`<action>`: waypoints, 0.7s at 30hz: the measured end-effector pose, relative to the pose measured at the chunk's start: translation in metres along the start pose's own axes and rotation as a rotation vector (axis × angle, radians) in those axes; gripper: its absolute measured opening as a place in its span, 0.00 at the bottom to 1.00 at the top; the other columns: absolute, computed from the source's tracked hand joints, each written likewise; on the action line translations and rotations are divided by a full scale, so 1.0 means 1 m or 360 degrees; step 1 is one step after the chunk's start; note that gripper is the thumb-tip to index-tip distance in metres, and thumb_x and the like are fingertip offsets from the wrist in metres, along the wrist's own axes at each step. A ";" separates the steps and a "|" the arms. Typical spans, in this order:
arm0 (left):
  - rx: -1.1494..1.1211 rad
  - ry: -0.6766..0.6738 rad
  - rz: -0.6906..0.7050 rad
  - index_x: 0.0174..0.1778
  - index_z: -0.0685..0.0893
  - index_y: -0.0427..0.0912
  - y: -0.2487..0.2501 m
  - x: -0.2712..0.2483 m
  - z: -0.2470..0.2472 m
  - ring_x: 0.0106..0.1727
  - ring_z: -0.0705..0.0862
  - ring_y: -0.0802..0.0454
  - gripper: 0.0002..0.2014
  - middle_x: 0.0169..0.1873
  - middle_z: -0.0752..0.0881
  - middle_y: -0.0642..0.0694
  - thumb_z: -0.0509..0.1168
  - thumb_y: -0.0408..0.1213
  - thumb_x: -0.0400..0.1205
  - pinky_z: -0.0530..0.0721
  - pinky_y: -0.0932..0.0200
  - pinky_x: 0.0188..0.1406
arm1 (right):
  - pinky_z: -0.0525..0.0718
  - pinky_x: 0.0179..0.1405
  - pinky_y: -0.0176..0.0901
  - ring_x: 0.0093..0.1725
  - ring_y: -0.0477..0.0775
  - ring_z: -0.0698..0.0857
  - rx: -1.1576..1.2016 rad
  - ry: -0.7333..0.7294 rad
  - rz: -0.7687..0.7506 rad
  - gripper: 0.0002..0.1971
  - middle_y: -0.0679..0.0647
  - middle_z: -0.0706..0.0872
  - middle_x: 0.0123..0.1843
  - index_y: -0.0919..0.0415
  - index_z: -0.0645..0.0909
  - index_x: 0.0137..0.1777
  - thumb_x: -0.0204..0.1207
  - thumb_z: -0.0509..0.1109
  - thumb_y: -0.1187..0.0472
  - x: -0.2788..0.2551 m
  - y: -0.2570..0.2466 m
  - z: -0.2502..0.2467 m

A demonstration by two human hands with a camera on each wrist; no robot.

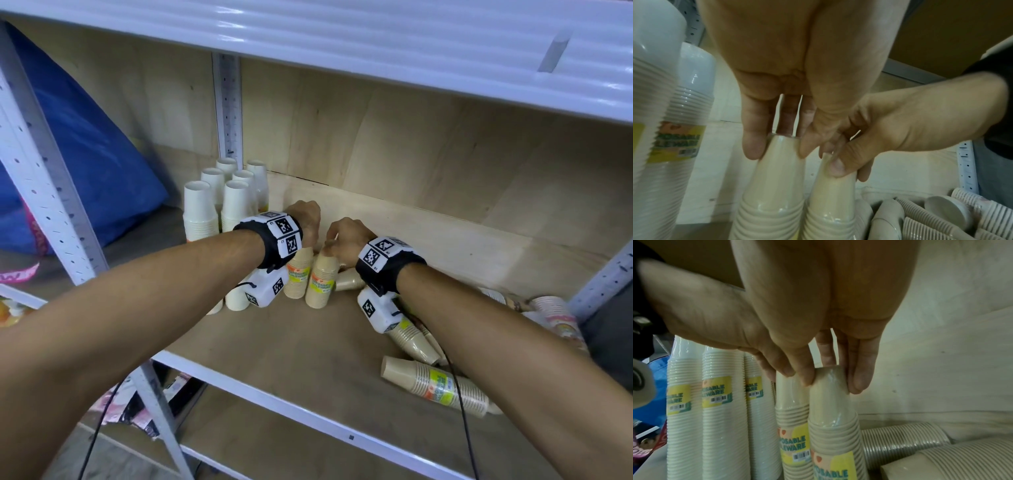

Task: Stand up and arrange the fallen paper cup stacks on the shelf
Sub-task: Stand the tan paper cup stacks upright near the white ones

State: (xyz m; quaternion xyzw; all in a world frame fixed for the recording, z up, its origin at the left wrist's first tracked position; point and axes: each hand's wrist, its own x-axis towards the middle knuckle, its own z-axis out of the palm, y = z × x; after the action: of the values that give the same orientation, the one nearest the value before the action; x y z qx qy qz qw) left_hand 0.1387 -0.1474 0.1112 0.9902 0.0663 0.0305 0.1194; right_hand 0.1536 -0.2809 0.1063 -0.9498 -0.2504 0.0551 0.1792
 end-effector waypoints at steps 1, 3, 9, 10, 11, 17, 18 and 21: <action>0.0004 -0.0003 -0.0020 0.62 0.83 0.34 0.000 0.001 -0.001 0.60 0.85 0.41 0.16 0.62 0.83 0.39 0.70 0.28 0.77 0.86 0.53 0.53 | 0.79 0.41 0.42 0.53 0.58 0.85 0.0000 0.0001 -0.0011 0.16 0.58 0.85 0.56 0.62 0.84 0.59 0.74 0.74 0.57 0.003 -0.002 0.001; 0.0031 -0.0001 -0.0037 0.62 0.82 0.34 -0.002 0.005 0.001 0.60 0.84 0.41 0.17 0.62 0.83 0.39 0.70 0.29 0.77 0.86 0.51 0.56 | 0.82 0.45 0.44 0.54 0.59 0.86 -0.0015 -0.0003 -0.0036 0.15 0.59 0.86 0.56 0.64 0.85 0.59 0.74 0.74 0.57 0.009 -0.006 0.002; 0.0101 0.0085 -0.0134 0.64 0.81 0.32 -0.013 0.010 0.012 0.63 0.83 0.40 0.14 0.63 0.83 0.36 0.64 0.33 0.83 0.81 0.54 0.57 | 0.87 0.55 0.52 0.54 0.63 0.87 -0.0011 0.0029 -0.0104 0.13 0.62 0.88 0.55 0.64 0.86 0.57 0.74 0.74 0.59 0.026 -0.013 0.010; 0.0121 0.0095 -0.0152 0.63 0.81 0.32 -0.013 0.011 0.013 0.63 0.83 0.40 0.13 0.62 0.83 0.36 0.64 0.32 0.84 0.81 0.54 0.53 | 0.87 0.54 0.52 0.53 0.62 0.87 -0.0013 0.0040 -0.0116 0.13 0.62 0.89 0.54 0.65 0.86 0.56 0.75 0.74 0.59 0.028 -0.013 0.012; 0.0155 0.0086 -0.0183 0.61 0.81 0.31 -0.011 0.011 0.012 0.61 0.85 0.40 0.12 0.61 0.85 0.36 0.64 0.30 0.84 0.80 0.54 0.48 | 0.87 0.53 0.51 0.53 0.62 0.87 -0.0017 0.0046 -0.0129 0.13 0.62 0.89 0.54 0.65 0.86 0.56 0.75 0.74 0.59 0.031 -0.014 0.013; 0.0217 0.0035 -0.0248 0.63 0.80 0.30 -0.008 0.017 0.013 0.61 0.85 0.40 0.13 0.61 0.85 0.36 0.65 0.28 0.83 0.78 0.56 0.44 | 0.87 0.53 0.52 0.52 0.62 0.87 -0.0021 0.0072 -0.0194 0.11 0.61 0.88 0.54 0.64 0.86 0.53 0.75 0.72 0.58 0.045 -0.014 0.019; 0.0215 0.0032 -0.0256 0.63 0.80 0.30 -0.009 0.018 0.014 0.61 0.86 0.40 0.13 0.60 0.85 0.36 0.65 0.28 0.83 0.79 0.56 0.44 | 0.87 0.52 0.52 0.52 0.63 0.86 -0.0022 0.0084 -0.0193 0.11 0.62 0.88 0.54 0.64 0.86 0.54 0.76 0.72 0.59 0.046 -0.013 0.019; 0.0181 0.0018 -0.0265 0.62 0.81 0.30 -0.010 0.021 0.013 0.59 0.86 0.40 0.13 0.59 0.86 0.36 0.66 0.29 0.82 0.79 0.56 0.44 | 0.87 0.51 0.52 0.52 0.64 0.86 -0.0049 0.0112 -0.0193 0.12 0.62 0.88 0.54 0.65 0.86 0.55 0.76 0.71 0.58 0.051 -0.011 0.019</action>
State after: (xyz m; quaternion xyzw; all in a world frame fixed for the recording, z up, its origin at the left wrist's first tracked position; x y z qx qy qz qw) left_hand 0.1587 -0.1376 0.0970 0.9862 0.1507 0.0223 0.0648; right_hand 0.1892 -0.2408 0.0917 -0.9369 -0.3018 0.0068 0.1762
